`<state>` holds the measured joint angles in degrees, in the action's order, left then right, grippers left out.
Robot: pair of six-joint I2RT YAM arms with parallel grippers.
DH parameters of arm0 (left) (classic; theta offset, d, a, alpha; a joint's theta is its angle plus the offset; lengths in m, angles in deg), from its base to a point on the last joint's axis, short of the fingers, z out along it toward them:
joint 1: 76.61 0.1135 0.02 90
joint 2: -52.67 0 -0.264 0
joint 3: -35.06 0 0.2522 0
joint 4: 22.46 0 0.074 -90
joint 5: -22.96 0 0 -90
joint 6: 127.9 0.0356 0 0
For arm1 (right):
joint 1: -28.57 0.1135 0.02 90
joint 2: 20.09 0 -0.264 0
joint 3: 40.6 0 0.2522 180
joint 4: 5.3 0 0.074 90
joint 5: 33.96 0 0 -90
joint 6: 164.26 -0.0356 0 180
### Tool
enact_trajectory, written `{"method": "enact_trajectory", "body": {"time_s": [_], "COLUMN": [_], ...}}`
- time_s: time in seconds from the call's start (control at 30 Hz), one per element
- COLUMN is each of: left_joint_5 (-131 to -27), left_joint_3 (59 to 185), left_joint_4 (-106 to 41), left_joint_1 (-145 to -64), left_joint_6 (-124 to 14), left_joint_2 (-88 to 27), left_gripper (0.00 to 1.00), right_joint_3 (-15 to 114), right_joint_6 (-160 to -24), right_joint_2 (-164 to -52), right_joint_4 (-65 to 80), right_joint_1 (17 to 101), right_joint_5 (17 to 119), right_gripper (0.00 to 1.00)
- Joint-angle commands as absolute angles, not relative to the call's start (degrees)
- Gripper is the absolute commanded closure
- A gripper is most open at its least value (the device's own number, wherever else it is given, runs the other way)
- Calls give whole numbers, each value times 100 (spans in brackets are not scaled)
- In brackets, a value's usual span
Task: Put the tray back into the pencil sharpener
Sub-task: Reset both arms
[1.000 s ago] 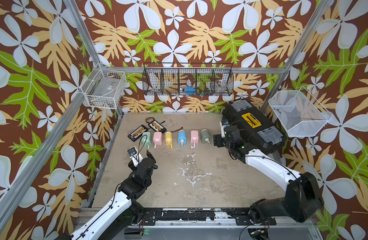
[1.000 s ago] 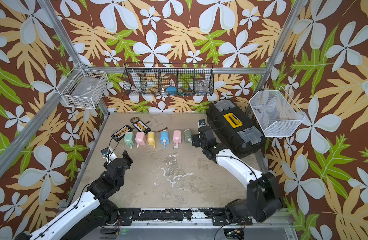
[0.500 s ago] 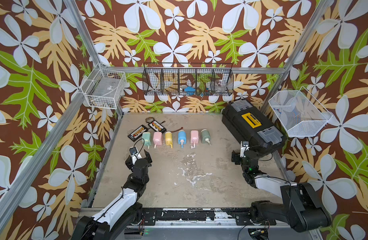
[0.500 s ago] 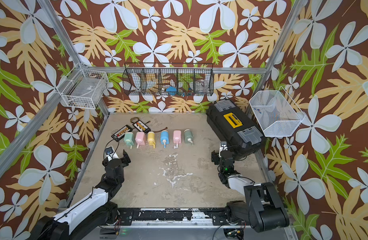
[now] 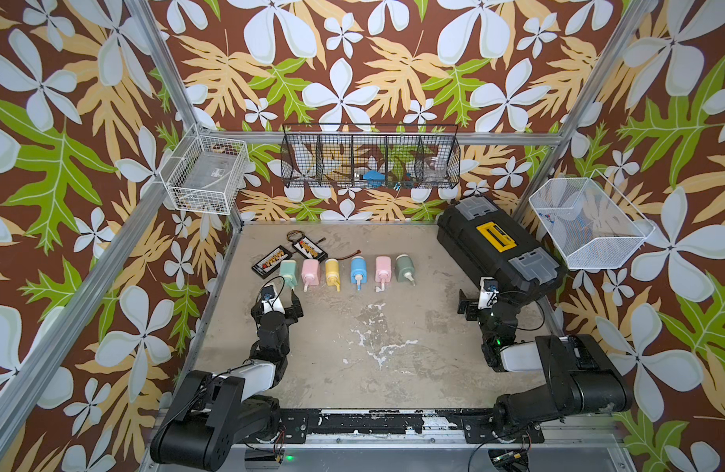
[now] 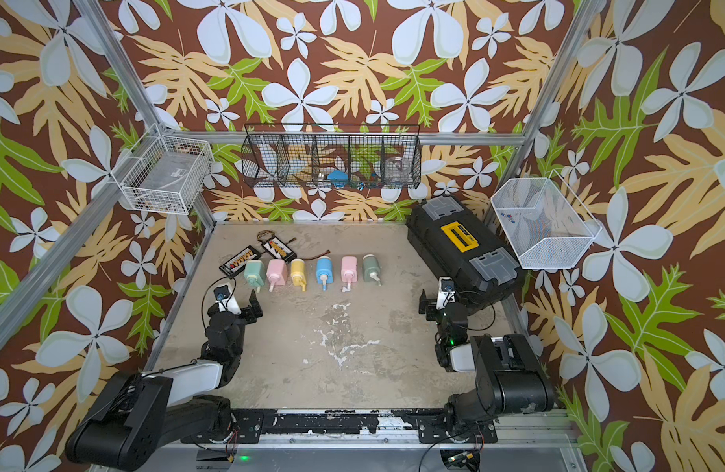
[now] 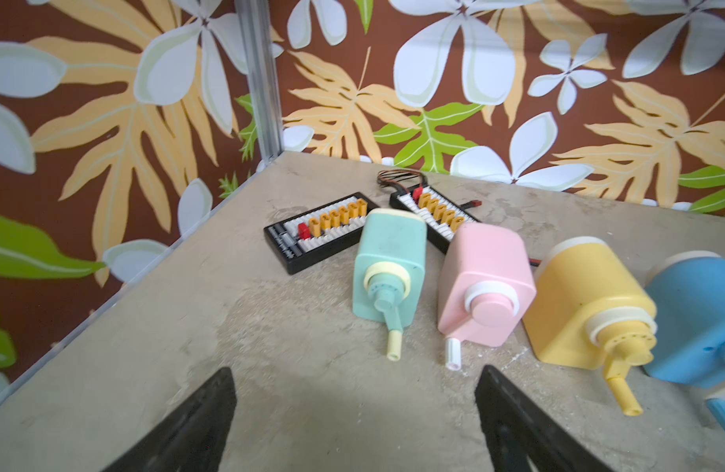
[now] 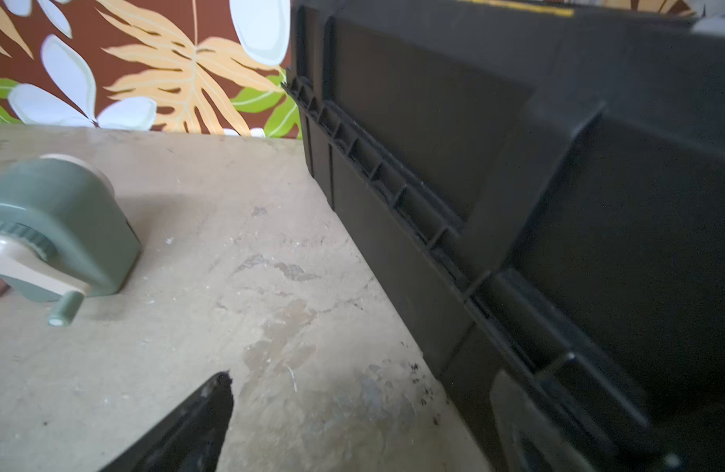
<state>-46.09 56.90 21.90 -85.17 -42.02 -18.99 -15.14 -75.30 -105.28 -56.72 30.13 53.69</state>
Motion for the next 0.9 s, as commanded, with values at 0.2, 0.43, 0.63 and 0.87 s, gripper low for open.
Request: {"method": "enact_trajectory", "body": {"time_s": [0.2, 0.43, 0.63, 0.87], "left_joint_5": [-5661, -5284, -5374, -5910], "left_joint_3": [5792, 5711, 5790, 5814], "left_joint_4": [3720, 3839, 3706, 3634], "left_joint_1": [-8186, -8266, -8259, -8009], "left_joint_6": [-3944, -4001, -3975, -4067], "left_joint_2": [-3057, -3026, -3069, -3031], "left_gripper": [0, 0, 0, 0], "right_joint_3": [-1513, -1511, -1515, -1543], "right_joint_6": [-7558, -7559, -7566, -7555], "right_joint_2": [-10534, -10532, -10539, -10494], "right_joint_4": [-6143, -6142, -6143, -6170], "right_joint_1": [2996, 2992, 2994, 2991], "right_joint_5": [5446, 5446, 5443, 5427], "right_gripper": [0, 0, 0, 0]}}
